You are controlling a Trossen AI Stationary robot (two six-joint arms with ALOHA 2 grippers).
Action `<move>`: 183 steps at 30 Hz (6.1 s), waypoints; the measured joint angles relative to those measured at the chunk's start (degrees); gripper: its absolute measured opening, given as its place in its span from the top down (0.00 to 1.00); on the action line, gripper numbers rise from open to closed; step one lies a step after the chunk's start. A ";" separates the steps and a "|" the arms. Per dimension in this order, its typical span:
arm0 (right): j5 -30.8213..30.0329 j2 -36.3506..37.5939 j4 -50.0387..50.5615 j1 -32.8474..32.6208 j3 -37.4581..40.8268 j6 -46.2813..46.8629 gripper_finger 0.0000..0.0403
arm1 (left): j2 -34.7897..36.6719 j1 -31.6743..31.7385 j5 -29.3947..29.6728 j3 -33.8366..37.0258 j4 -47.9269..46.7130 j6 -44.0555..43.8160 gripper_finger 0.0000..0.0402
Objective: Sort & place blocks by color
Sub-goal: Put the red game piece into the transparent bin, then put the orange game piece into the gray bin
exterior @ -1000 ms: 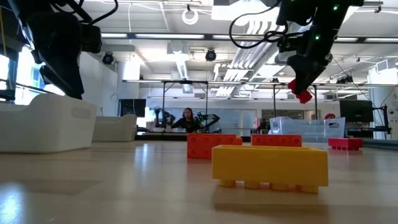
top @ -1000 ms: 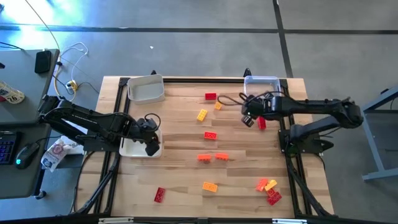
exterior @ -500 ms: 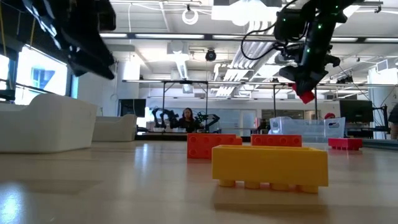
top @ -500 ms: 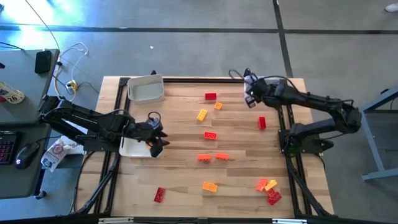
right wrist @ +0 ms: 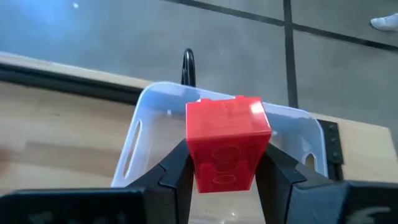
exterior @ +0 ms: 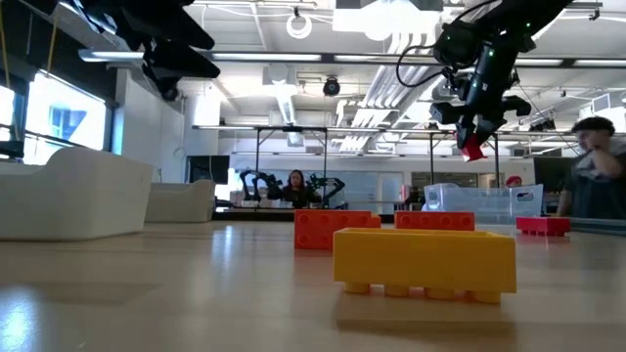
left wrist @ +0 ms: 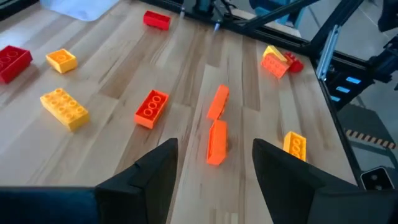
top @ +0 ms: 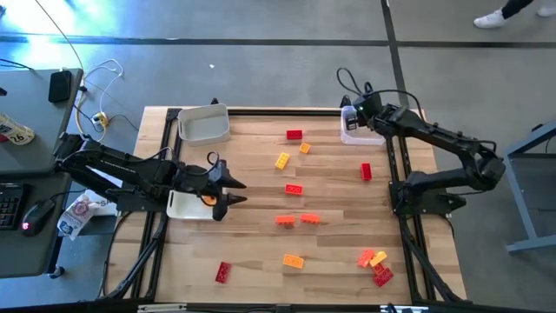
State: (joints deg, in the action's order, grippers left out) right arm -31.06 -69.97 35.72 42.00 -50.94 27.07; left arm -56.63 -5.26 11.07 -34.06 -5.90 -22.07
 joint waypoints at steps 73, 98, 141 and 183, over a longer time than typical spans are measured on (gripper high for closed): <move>13.50 -2.17 -8.65 -9.43 1.14 -3.39 0.47 | -42.78 -0.90 -1.88 -17.09 9.64 11.79 0.51; 13.06 -2.21 -9.52 -14.44 1.14 -3.52 0.47 | -49.62 -1.95 -2.67 -17.07 16.61 11.77 0.51; 24.32 -2.23 -7.42 -18.60 1.14 -1.42 0.47 | -48.28 2.40 -6.37 -17.03 12.51 15.65 0.81; 26.52 -2.23 29.79 -34.09 1.16 27.53 0.47 | -17.98 36.39 16.65 -17.03 -32.29 14.55 0.82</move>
State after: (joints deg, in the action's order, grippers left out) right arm -4.55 -72.20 65.51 7.91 -49.78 54.60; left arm -74.61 31.14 27.73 -51.09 -38.19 -7.52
